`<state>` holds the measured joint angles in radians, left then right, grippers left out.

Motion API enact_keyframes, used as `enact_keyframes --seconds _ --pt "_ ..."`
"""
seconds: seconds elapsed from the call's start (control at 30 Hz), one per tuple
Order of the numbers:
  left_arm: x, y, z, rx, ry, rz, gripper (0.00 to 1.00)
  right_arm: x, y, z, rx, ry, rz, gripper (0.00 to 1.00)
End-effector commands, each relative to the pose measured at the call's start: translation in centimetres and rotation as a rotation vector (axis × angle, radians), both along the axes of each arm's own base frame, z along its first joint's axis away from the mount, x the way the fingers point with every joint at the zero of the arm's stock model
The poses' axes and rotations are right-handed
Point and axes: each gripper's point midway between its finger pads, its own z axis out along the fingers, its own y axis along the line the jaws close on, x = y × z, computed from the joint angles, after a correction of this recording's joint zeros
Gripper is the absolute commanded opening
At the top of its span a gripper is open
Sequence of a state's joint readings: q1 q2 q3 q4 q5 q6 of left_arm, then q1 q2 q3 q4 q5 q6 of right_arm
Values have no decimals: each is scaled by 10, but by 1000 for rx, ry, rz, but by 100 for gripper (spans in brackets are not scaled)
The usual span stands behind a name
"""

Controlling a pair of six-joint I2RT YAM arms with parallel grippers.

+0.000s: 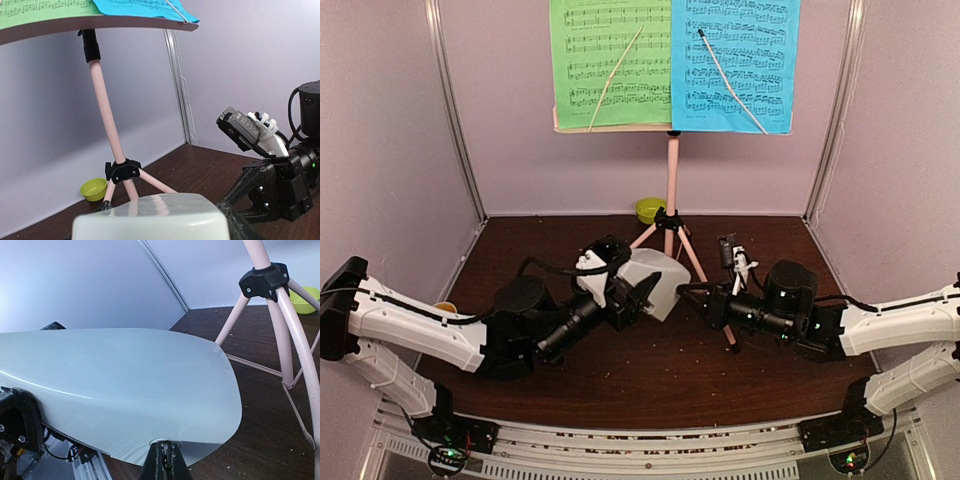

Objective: Set up the instrument practice props

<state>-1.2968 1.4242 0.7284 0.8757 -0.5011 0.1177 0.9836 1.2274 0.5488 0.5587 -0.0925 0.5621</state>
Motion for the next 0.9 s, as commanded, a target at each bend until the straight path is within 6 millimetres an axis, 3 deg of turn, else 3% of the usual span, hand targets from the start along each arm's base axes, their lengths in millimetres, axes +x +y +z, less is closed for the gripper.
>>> enact_keyframes --seconds 0.0,0.37,0.5,0.6,0.77,0.87 --pt "-31 14 56 -154 -167 -55 12 31 -35 50 290 49 -172 0" --pt "-49 14 56 -74 -283 -23 12 44 -53 47 549 246 -215 0" --pt "-46 15 58 -77 -270 3 12 44 -51 48 552 257 -210 0" --pt "-43 15 59 -76 -251 15 12 46 -50 32 471 273 -231 0" --pt "-43 18 62 -94 -249 18 11 44 -48 11 573 374 -206 0" --pt "-46 18 63 -101 -265 4 10 43 -46 9 652 419 -177 0"
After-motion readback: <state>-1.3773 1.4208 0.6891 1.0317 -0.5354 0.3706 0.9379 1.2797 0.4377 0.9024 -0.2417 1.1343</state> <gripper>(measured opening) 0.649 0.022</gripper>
